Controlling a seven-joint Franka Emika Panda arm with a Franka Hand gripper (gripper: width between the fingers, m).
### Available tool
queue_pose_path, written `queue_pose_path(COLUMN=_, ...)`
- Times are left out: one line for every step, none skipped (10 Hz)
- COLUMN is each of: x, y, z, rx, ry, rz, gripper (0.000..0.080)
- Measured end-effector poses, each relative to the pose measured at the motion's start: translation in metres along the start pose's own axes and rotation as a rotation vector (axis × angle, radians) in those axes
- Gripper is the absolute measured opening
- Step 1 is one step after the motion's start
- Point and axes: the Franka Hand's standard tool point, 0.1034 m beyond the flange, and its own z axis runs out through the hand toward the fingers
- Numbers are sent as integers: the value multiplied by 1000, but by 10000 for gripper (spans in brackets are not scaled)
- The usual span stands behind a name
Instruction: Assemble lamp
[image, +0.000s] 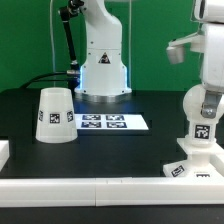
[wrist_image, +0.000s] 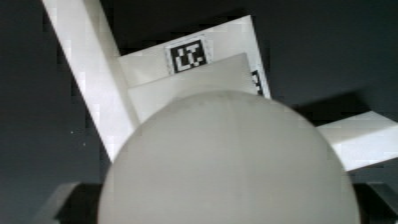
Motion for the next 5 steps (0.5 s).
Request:
queue_pose_path(x=0, y=0, z=0, rx=0, ry=0, rz=0, gripper=577)
queue_pose_path(x=0, y=0, z=0, rx=0, ry=0, rz=20, gripper=577)
queue_pose_path(x=0, y=0, z=0, rx=0, ry=0, rz=38, gripper=577)
queue_pose_path(x=-1, y=0, z=0, rx=2, ry=3, rz=67, gripper=577)
queue_pose_path(x=-3, y=1, z=0, rx=9, ry=10, rz=196, gripper=577)
